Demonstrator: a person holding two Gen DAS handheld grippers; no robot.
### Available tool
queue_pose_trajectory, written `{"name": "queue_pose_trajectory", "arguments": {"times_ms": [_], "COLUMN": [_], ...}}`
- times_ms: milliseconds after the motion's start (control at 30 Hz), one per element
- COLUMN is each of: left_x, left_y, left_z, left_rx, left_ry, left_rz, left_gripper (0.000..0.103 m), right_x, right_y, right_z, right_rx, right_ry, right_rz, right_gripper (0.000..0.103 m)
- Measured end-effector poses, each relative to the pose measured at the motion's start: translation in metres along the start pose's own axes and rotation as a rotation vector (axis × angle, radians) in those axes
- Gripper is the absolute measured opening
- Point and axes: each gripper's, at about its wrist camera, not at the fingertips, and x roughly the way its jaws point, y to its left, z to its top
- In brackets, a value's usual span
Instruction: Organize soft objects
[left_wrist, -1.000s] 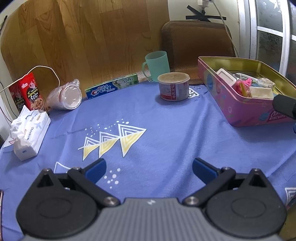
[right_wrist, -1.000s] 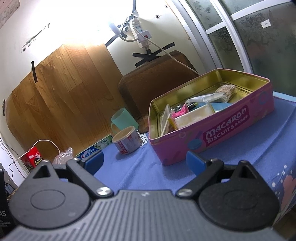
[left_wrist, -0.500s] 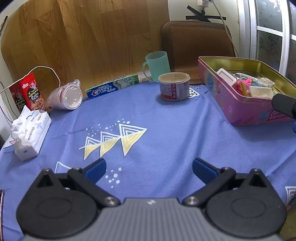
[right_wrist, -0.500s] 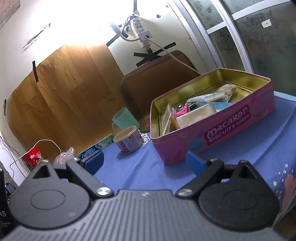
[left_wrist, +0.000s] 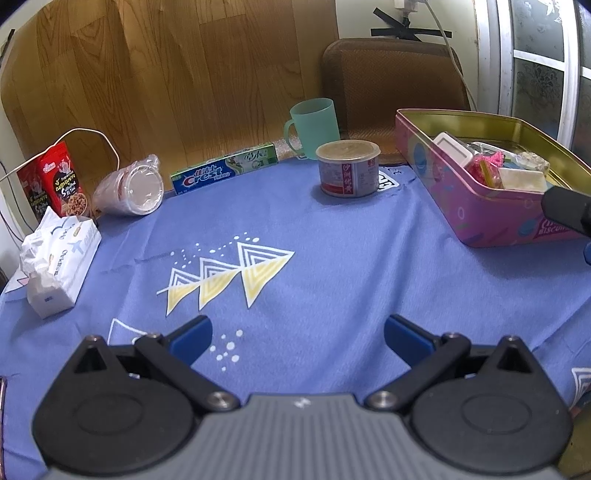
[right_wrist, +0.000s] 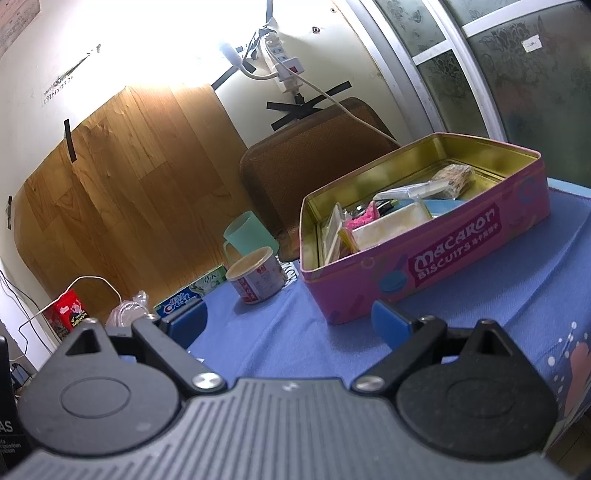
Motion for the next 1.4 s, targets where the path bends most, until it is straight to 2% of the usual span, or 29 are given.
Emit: {"name": "queue_pose_trajectory", "arguments": {"times_ms": [433, 1400], "left_x": [0.0030, 0.0054], "left_y": [-0.0010, 0.0028], "left_z": [-0.0016, -0.0016], "left_rx": [0.012, 0.000], "left_ry": [-0.009, 0.000], "left_rz": [0.038, 0.022], "left_gripper": [0.103, 0.103], "right_x": [0.0014, 0.0014], "right_y": [0.0000, -0.0007], "right_z": [-0.0036, -0.0034], "right_rx": [-0.001, 0.002], "right_ry": [0.007, 0.010], "right_rz": [-0.002, -0.001], "right_gripper": [0.097, 0.097]}}
